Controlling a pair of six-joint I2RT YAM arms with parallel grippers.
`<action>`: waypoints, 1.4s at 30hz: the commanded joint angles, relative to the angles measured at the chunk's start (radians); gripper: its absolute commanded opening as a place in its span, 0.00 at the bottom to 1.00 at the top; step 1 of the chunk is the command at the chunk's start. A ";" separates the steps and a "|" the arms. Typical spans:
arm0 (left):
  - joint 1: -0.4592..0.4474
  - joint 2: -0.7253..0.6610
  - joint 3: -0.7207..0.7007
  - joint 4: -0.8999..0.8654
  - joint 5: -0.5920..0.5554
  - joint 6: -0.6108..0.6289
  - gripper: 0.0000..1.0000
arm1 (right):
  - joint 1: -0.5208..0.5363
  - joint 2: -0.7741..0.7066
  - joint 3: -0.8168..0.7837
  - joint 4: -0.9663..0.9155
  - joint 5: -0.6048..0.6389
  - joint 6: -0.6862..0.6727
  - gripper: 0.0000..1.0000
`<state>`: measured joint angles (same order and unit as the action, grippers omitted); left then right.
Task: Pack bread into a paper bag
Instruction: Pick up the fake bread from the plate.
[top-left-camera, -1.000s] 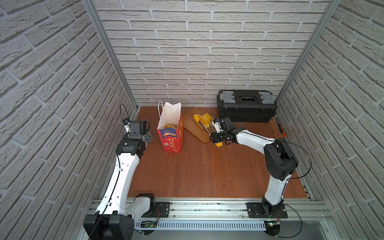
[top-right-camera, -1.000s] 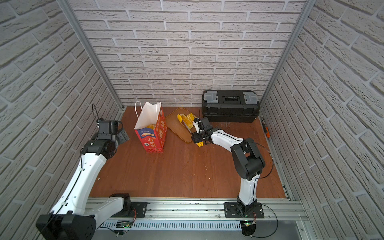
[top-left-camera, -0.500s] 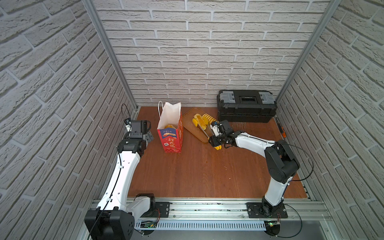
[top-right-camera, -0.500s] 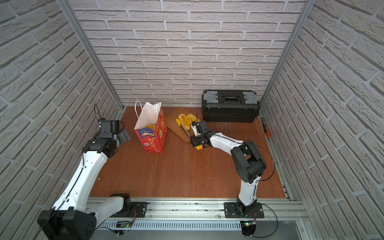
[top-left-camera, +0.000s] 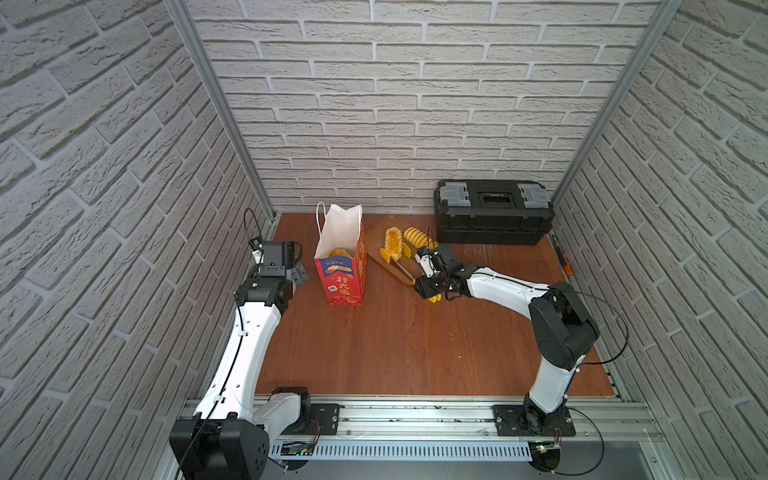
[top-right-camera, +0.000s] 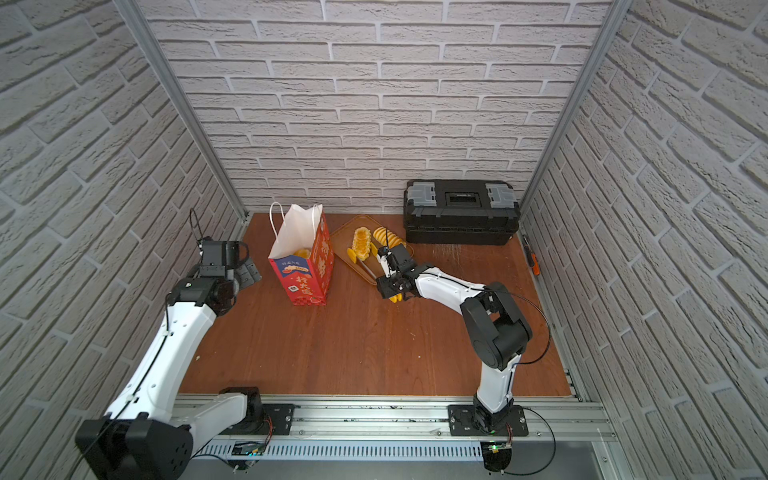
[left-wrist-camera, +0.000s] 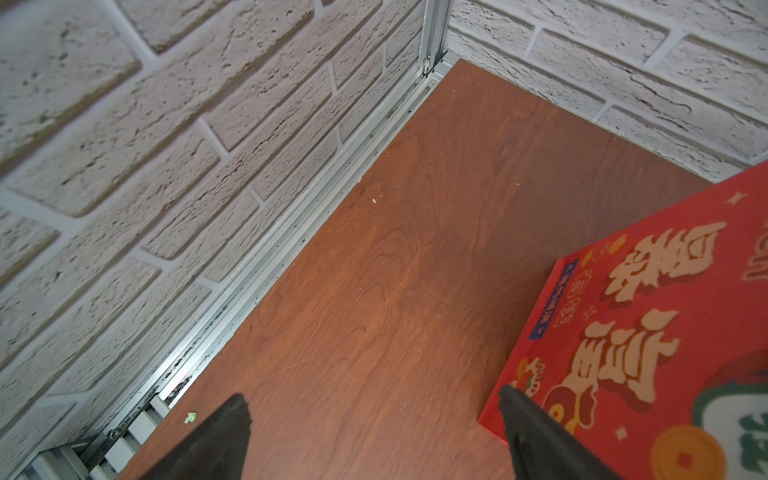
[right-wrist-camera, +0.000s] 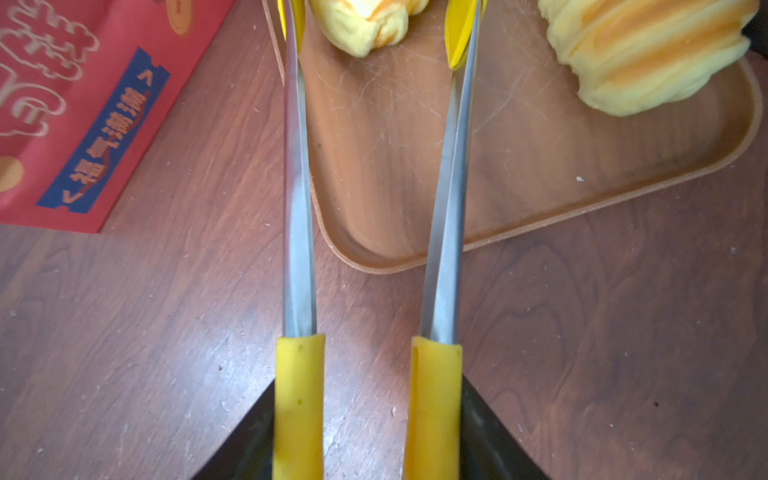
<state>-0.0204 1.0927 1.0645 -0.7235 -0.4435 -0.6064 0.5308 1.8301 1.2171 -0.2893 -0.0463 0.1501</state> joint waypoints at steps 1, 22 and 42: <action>0.005 0.009 -0.006 0.041 0.002 -0.009 0.95 | -0.002 0.007 0.026 0.039 0.002 0.004 0.57; 0.006 0.004 -0.013 0.030 -0.003 -0.009 0.95 | 0.000 -0.055 0.003 0.055 0.079 0.019 0.03; 0.006 -0.041 0.001 0.021 -0.005 -0.013 0.95 | 0.076 -0.531 0.070 -0.047 0.175 -0.084 0.03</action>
<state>-0.0204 1.0744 1.0588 -0.7116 -0.4438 -0.6067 0.5827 1.3769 1.2156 -0.3855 0.1326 0.1188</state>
